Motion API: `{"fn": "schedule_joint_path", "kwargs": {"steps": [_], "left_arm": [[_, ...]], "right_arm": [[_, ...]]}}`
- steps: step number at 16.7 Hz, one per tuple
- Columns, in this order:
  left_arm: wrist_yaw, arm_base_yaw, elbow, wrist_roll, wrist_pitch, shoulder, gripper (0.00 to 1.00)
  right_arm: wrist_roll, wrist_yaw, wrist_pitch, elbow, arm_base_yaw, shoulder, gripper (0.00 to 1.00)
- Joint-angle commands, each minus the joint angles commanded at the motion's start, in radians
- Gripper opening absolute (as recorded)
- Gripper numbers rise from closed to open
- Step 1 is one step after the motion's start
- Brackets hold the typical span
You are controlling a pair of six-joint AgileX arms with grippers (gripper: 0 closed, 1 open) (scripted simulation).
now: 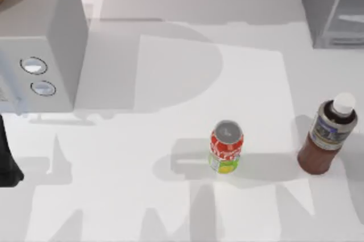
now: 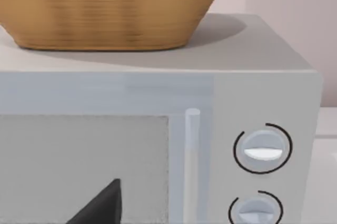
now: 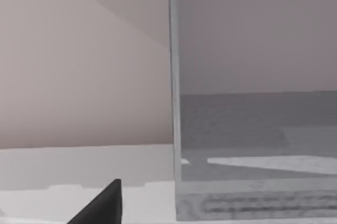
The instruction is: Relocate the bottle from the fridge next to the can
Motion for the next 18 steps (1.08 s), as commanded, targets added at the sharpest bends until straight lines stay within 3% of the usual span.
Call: {"fn": "schedule_joint_path", "kwargs": {"steps": [5, 9, 18], "left_arm": [[0.0, 0.0, 0.0, 0.0, 0.0, 0.0, 1.0], [0.0, 0.0, 0.0, 0.0, 0.0, 0.0, 1.0], [0.0, 0.0, 0.0, 0.0, 0.0, 0.0, 1.0]], "right_arm": [[-0.013, -0.217, -0.37, -0.043, -0.194, -0.396, 1.0], [-0.025, -0.328, -0.533, -0.073, -0.304, -0.575, 1.0], [-0.027, -0.342, -0.589, -0.051, -0.323, -0.627, 1.0]]}}
